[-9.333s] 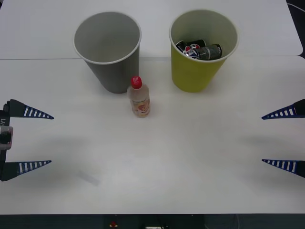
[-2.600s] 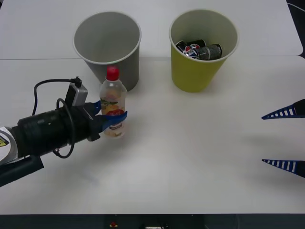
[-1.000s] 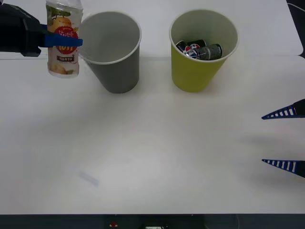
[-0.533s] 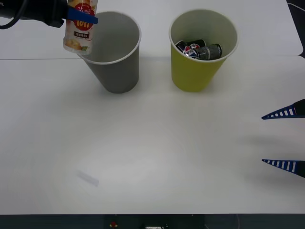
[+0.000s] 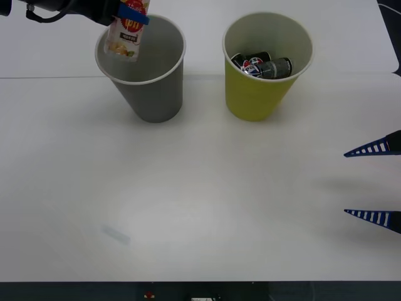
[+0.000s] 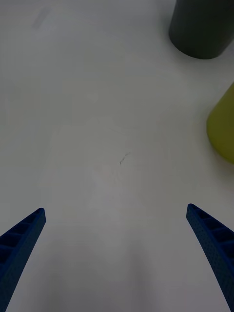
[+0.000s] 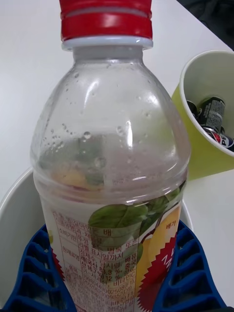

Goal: Put the can into the green bin and the plastic bottle into the gray bin

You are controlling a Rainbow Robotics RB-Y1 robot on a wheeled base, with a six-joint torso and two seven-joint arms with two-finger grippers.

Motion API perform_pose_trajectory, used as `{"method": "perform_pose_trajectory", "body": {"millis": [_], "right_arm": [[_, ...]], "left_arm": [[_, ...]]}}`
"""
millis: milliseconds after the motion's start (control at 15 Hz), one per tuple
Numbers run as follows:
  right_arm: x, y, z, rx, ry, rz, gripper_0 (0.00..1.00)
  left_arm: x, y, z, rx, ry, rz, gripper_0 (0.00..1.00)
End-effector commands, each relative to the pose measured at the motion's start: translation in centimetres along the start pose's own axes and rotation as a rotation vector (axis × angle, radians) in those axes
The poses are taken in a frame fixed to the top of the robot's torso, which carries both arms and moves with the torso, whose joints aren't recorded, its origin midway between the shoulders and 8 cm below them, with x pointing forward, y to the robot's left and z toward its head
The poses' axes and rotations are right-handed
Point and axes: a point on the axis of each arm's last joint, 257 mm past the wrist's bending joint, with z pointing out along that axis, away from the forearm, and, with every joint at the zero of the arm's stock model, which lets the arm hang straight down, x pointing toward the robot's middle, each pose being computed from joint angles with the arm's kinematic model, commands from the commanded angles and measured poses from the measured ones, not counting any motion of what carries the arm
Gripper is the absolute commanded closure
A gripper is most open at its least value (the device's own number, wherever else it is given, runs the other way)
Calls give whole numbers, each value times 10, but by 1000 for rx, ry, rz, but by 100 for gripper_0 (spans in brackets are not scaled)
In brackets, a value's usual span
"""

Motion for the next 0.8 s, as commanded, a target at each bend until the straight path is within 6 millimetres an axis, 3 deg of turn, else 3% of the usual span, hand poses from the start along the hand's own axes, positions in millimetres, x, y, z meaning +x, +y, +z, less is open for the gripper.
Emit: {"method": "perform_pose_trajectory", "body": {"millis": [67,133,400,800], "right_arm": [[0,0,0,0,0,0,0],[0,0,0,0,0,0,0],[0,0,0,0,0,0,0],[0,0,0,0,0,0,0]], "left_arm": [[0,3,0,-11,2,40,9],[2,3,1,-12,6,43,0],[4,-2,-4,10,12,98,0],[30,-26,-46,92,-76,169,0]]}}
